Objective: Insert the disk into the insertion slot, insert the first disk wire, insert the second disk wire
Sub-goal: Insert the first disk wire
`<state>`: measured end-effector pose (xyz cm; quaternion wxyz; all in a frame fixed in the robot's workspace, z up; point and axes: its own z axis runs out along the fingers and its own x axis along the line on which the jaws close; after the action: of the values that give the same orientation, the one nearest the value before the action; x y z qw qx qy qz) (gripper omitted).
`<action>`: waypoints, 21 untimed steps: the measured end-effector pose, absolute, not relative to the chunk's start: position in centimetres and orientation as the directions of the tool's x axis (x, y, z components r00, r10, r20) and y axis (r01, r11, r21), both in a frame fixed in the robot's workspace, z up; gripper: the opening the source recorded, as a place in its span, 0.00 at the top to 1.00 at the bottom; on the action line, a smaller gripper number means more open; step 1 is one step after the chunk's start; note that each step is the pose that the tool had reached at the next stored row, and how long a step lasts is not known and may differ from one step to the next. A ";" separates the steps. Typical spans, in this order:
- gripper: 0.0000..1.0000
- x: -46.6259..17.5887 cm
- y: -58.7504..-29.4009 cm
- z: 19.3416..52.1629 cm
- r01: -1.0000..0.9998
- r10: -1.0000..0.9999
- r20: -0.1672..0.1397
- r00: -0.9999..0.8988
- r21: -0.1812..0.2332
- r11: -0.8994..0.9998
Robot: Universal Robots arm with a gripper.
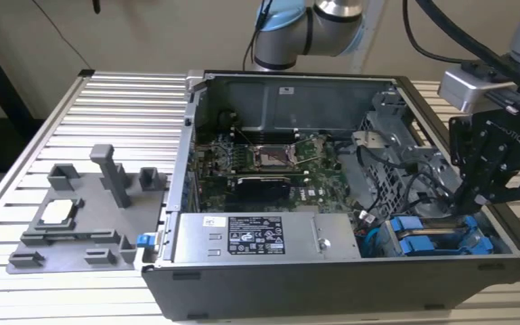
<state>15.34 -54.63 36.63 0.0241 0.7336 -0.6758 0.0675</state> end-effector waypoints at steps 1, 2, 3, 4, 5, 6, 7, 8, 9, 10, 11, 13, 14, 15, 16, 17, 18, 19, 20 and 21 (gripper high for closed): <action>0.81 15.3 -54.6 36.6 -0.995 -0.988 0.132 0.077 -0.056 -0.085; 0.81 15.3 -54.6 36.6 -0.995 -0.989 0.128 0.075 -0.056 -0.083; 0.81 15.3 -54.6 36.6 -0.995 -0.990 0.120 0.074 -0.057 -0.081; 0.81 15.3 -54.6 36.6 -0.995 -0.992 0.106 0.072 -0.058 -0.078; 0.81 15.3 -54.6 36.6 -0.995 -0.993 0.092 0.070 -0.059 -0.075; 0.81 15.3 -54.6 36.6 -0.996 -0.995 0.080 0.068 -0.060 -0.073; 0.81 15.3 -54.6 36.6 -0.996 -0.995 0.070 0.066 -0.061 -0.070; 0.81 15.3 -54.6 36.6 -0.996 -0.996 0.062 0.064 -0.062 -0.067; 0.81 15.3 -54.7 36.6 -0.996 -0.997 0.053 0.061 -0.062 -0.065; 0.81 15.3 -54.7 36.6 -0.996 -0.997 0.045 0.059 -0.063 -0.062; 0.81 15.3 -54.7 36.6 -0.996 -0.998 0.037 0.057 -0.063 -0.060; 0.81 15.3 -54.8 36.6 -0.996 -0.998 0.028 0.054 -0.064 -0.055; 0.81 15.3 -54.8 36.6 -0.997 -0.998 0.028 0.053 -0.061 -0.055; 0.81 15.4 -54.9 36.6 -0.997 -0.998 0.028 0.053 -0.054 -0.055; 0.81 15.5 -54.9 36.6 -0.997 -0.998 0.027 0.054 -0.045 -0.055; 0.81 15.6 -54.9 36.6 -0.998 -0.998 0.027 0.054 -0.034 -0.055; 0.81 15.7 -54.9 36.6 -0.998 -0.998 0.026 0.054 -0.024 -0.055; 0.81 15.9 -54.9 36.6 -0.998 -0.998 0.026 0.055 -0.017 -0.055; 0.81 16.0 -54.9 36.6 -0.998 -0.998 0.025 0.055 -0.010 -0.055; 0.81 16.2 -55.0 36.6 -0.998 -0.998 0.025 0.055 -0.004 -0.055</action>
<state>16.22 -54.98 36.63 0.0070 0.7263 -0.6873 0.0107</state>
